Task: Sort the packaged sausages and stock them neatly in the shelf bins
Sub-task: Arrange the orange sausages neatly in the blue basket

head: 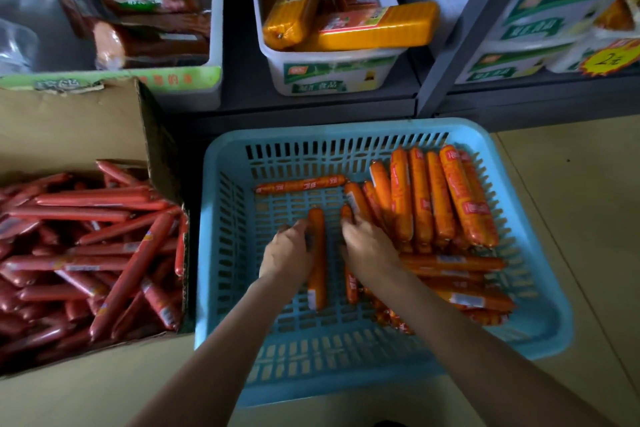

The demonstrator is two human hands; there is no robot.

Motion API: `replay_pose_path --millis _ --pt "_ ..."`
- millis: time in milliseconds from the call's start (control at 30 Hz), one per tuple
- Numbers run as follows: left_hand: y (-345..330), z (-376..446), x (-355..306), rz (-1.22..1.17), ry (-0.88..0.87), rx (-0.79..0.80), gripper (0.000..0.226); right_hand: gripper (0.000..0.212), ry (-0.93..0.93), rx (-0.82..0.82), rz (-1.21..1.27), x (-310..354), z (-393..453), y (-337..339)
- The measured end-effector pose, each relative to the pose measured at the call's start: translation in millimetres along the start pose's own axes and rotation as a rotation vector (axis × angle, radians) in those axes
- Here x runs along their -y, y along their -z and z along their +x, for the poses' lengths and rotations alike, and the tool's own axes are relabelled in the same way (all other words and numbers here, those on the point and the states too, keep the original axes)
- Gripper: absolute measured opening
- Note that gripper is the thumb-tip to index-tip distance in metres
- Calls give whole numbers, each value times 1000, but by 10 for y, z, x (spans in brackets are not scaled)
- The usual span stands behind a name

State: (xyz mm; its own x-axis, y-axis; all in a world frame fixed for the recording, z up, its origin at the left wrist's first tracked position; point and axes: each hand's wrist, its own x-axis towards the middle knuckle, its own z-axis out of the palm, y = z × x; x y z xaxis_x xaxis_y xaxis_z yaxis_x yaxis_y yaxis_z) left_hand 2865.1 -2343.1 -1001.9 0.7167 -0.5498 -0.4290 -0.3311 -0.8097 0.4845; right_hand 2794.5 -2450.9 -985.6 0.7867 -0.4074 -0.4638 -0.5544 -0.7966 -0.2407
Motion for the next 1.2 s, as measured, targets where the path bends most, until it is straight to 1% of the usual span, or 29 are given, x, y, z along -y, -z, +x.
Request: replay_pose_path --millis 67,200,300,367,433,500,600,767,833,867,933,967,1067,1133,1200 --pt "25 -10 64 -11 22 13 32 44 -28 -7 4 16 30 -64" --pt "-23 -93 56 -3 75 116 40 49 -68 -49 -20 94 38 -155" --pt "-80 -101 0 14 138 151 37 60 -84 -75 130 102 10 -174" --pt "-89 -68 -14 22 151 158 36 55 -67 -140 265 54 -30 -109" --pt "-87 -20 -24 10 150 167 38 42 -24 -252 375 -25 -84 39" --pt "-112 52 -51 -24 139 166 37 35 6 -368 445 -125 -146 243" --pt "-175 135 -174 -55 123 167 36 34 -17 -499 500 -312 -207 545" --pt "-233 170 -378 12 132 173 44 40 -111 -598 651 -648 -334 796" --pt "-184 202 -394 -68 169 158 45 40 -150 -618 675 -756 -406 808" --pt "-146 233 -410 -152 164 143 40 39 -166 -621 684 -801 -437 805" --pt "-38 262 -517 -358 84 123 23 37 -195 -629 689 -874 -478 783" --pt "10 281 -600 -429 31 111 21 36 -210 -631 681 -908 -491 770" --pt "95 291 -972 -460 -92 107 24 34 -231 -629 657 -989 -509 737" --pt "33 304 -1175 -494 -111 131 23 35 -237 -610 664 -1020 -531 742" --pt "-48 307 -1261 -595 -85 169 14 36 -230 -601 649 -1058 -543 750"
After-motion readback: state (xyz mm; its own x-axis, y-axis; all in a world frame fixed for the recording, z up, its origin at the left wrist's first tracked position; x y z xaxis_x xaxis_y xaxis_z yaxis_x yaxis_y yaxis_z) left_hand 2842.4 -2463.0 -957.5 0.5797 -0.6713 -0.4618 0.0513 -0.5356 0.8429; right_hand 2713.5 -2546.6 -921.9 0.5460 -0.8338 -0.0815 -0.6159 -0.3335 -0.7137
